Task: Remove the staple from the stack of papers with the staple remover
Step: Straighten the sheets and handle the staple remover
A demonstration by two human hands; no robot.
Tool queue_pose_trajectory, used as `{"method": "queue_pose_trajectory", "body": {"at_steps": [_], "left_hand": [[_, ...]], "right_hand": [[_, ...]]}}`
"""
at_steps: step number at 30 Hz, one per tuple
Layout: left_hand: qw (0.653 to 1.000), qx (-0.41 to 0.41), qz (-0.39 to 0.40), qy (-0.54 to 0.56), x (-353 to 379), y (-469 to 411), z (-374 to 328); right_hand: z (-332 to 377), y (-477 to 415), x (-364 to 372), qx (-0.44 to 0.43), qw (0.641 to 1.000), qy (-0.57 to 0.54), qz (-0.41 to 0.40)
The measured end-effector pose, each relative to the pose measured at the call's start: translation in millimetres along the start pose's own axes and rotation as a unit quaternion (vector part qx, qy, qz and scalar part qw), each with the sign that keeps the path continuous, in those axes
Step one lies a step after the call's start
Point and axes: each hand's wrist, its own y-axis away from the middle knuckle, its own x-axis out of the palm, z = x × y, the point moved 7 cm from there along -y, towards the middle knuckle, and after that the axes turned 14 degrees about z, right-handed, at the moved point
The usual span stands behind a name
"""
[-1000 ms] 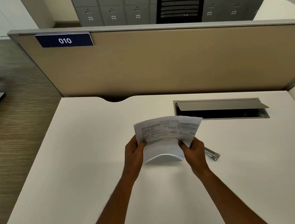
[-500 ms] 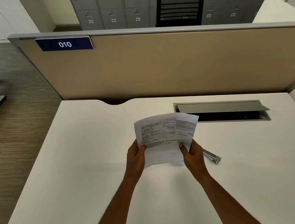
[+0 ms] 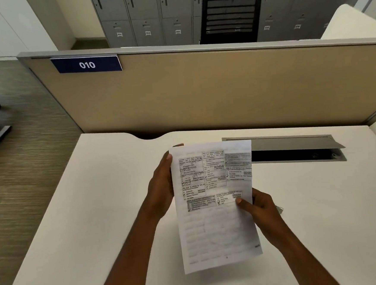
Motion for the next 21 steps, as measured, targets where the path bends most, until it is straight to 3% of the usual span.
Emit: {"method": "queue_pose_trajectory", "body": {"at_steps": [9, 16, 21], "left_hand": [[0.968, 0.023, 0.038, 0.247, 16.7, -13.7, -2.2], [0.961, 0.012, 0.034, 0.273, 23.5, -14.1, 5.7], [0.984, -0.01, -0.006, 0.179, 15.5, -12.5, 8.8]], "right_hand": [[3.2, 0.3, 11.0, 0.026, 0.997, -0.059, 0.045], [-1.2, 1.5, 8.9, 0.043, 0.998, -0.048, 0.026], [1.0, 1.5, 6.2, 0.036, 0.998, -0.045, 0.005]]}}
